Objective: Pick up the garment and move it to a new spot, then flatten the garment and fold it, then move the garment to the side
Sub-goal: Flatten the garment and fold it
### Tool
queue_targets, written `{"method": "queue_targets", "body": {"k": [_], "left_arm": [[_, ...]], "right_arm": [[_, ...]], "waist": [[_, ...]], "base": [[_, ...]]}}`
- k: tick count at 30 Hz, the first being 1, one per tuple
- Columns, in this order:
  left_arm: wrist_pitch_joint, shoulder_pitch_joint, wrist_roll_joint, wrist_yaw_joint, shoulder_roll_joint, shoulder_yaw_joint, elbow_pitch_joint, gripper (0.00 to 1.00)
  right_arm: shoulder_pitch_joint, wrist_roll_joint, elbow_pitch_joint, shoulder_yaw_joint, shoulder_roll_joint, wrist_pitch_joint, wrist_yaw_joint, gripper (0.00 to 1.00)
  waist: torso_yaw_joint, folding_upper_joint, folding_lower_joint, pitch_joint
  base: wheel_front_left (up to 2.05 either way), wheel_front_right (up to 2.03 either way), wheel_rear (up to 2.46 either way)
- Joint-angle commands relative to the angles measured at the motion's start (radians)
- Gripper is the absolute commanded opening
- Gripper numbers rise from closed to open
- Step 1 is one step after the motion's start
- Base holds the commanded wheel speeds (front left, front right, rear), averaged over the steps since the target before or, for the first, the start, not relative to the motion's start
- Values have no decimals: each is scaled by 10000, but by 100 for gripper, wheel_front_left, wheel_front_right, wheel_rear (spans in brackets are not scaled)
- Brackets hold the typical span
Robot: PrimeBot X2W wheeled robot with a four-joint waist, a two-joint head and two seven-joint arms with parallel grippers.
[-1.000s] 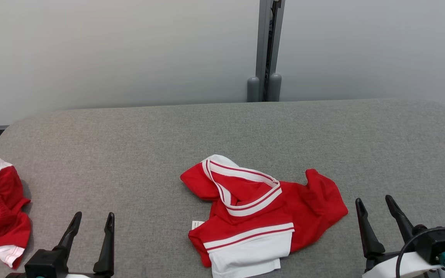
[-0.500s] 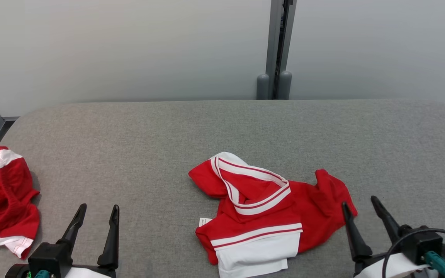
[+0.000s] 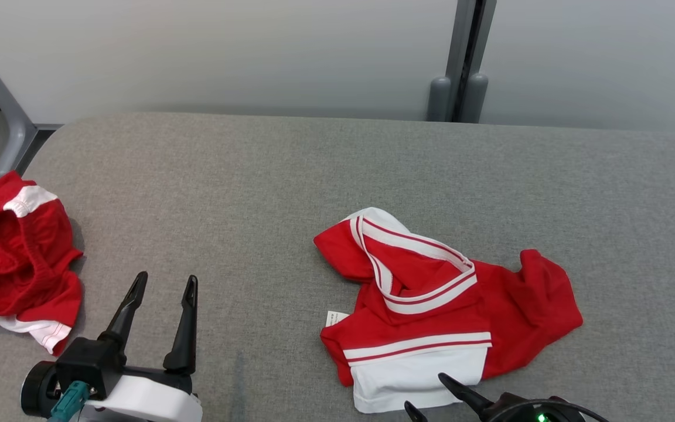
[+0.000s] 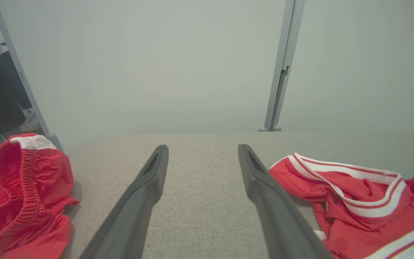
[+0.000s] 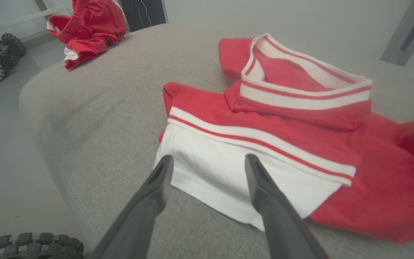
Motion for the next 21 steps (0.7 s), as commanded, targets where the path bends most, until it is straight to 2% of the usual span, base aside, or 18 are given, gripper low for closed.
{"method": "queue_targets", "body": {"k": [1, 11, 12, 13, 15, 16, 21], "left_arm": [[-87, -217, -72, -42, 8, -1, 45, 100], [-469, -800, -141, -117, -27, -115, 439, 100], [-492, -843, -153, -117, -19, -111, 471, 100], [-531, -886, -160, -113, -13, -108, 499, 100], [-568, -941, -170, -92, -5, -113, 530, 100], [-587, -947, -172, -86, 0, -117, 549, 100], [-631, -1048, -197, -58, 62, -111, 627, 100]], "right_arm": [[-177, 66, 121, 185, -142, 34, 3, 100], [-1020, 419, 1499, 1395, -624, -79, 1, 100], [-1104, 460, 1647, 1446, -625, -76, 1, 97], [-1149, 520, 1801, 1497, -617, 4, 1, 60], [-1257, 564, 2037, 1569, -599, 23, 1, 14], [-1310, 576, 2097, 1598, -581, -21, 3, 0], [-1711, 729, 2007, 1710, -463, -354, 3, 0]], "waist": [[190, -1, 0, 245], [553, -1, 0, 860], [562, -1, 0, 896], [568, -1, 0, 916], [567, -1, 0, 953], [566, -1, 0, 967], [464, -1, 0, 966]], "base": [[0, 0, 0], [0, 0, 0], [0, 0, 0], [0, 0, 0], [0, 0, 0], [0, 0, 0], [0, 0, 0]]}}
